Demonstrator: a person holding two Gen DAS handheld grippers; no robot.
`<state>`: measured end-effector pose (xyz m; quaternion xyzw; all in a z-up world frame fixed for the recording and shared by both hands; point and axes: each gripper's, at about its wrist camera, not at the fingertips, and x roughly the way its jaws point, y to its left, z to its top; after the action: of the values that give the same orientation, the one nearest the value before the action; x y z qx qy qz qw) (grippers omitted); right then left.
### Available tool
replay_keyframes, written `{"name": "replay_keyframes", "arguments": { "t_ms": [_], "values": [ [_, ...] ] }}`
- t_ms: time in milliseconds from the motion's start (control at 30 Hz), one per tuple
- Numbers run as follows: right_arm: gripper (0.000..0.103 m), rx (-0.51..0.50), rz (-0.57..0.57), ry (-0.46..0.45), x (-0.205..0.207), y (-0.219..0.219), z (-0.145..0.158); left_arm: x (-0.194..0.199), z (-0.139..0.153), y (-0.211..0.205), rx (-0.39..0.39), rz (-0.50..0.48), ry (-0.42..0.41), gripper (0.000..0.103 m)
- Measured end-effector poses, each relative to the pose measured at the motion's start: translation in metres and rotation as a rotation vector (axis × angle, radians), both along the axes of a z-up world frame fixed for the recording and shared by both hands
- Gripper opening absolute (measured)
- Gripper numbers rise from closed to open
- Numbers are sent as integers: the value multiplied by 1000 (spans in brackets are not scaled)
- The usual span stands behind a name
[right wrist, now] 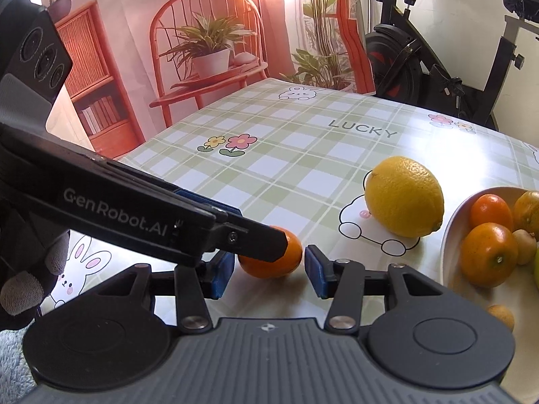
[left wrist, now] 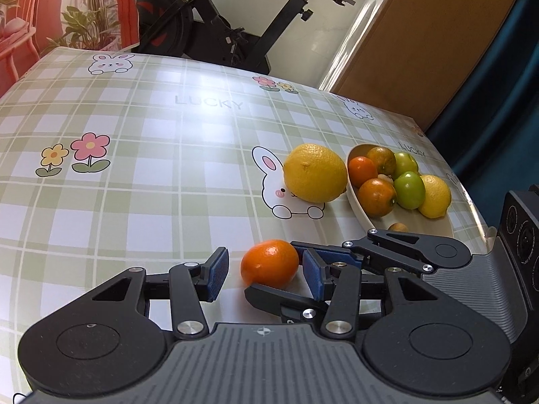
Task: Organize fruits
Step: 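Close the left tool's fingers on the tangerine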
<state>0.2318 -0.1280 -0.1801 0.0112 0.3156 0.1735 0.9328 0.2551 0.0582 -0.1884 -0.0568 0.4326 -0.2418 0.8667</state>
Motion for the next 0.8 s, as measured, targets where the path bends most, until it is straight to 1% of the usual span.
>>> {"name": "replay_keyframes", "arguments": {
  "t_ms": [167,267,367,467,733,800],
  "values": [
    [49,7,-4,8,-2,0,-1,-2,-4,-3,10,-5,-1,50],
    [49,11,-14,6,-3,1,-2,-1,-4,0,2,0,1,50],
    [48,19,-26,6,-4,1,-3,-1,-4,-3,12,-11,-2,41],
    [46,24,-33,3,-5,1,-3,-4,-3,-6,33,-25,-14,41],
    [46,92,-73,10,-16,-10,-5,-13,-1,-17,58,-57,-26,41],
    [46,90,-79,7,-20,-11,-4,-15,1,-21,70,-70,-35,41]
  ]
}}
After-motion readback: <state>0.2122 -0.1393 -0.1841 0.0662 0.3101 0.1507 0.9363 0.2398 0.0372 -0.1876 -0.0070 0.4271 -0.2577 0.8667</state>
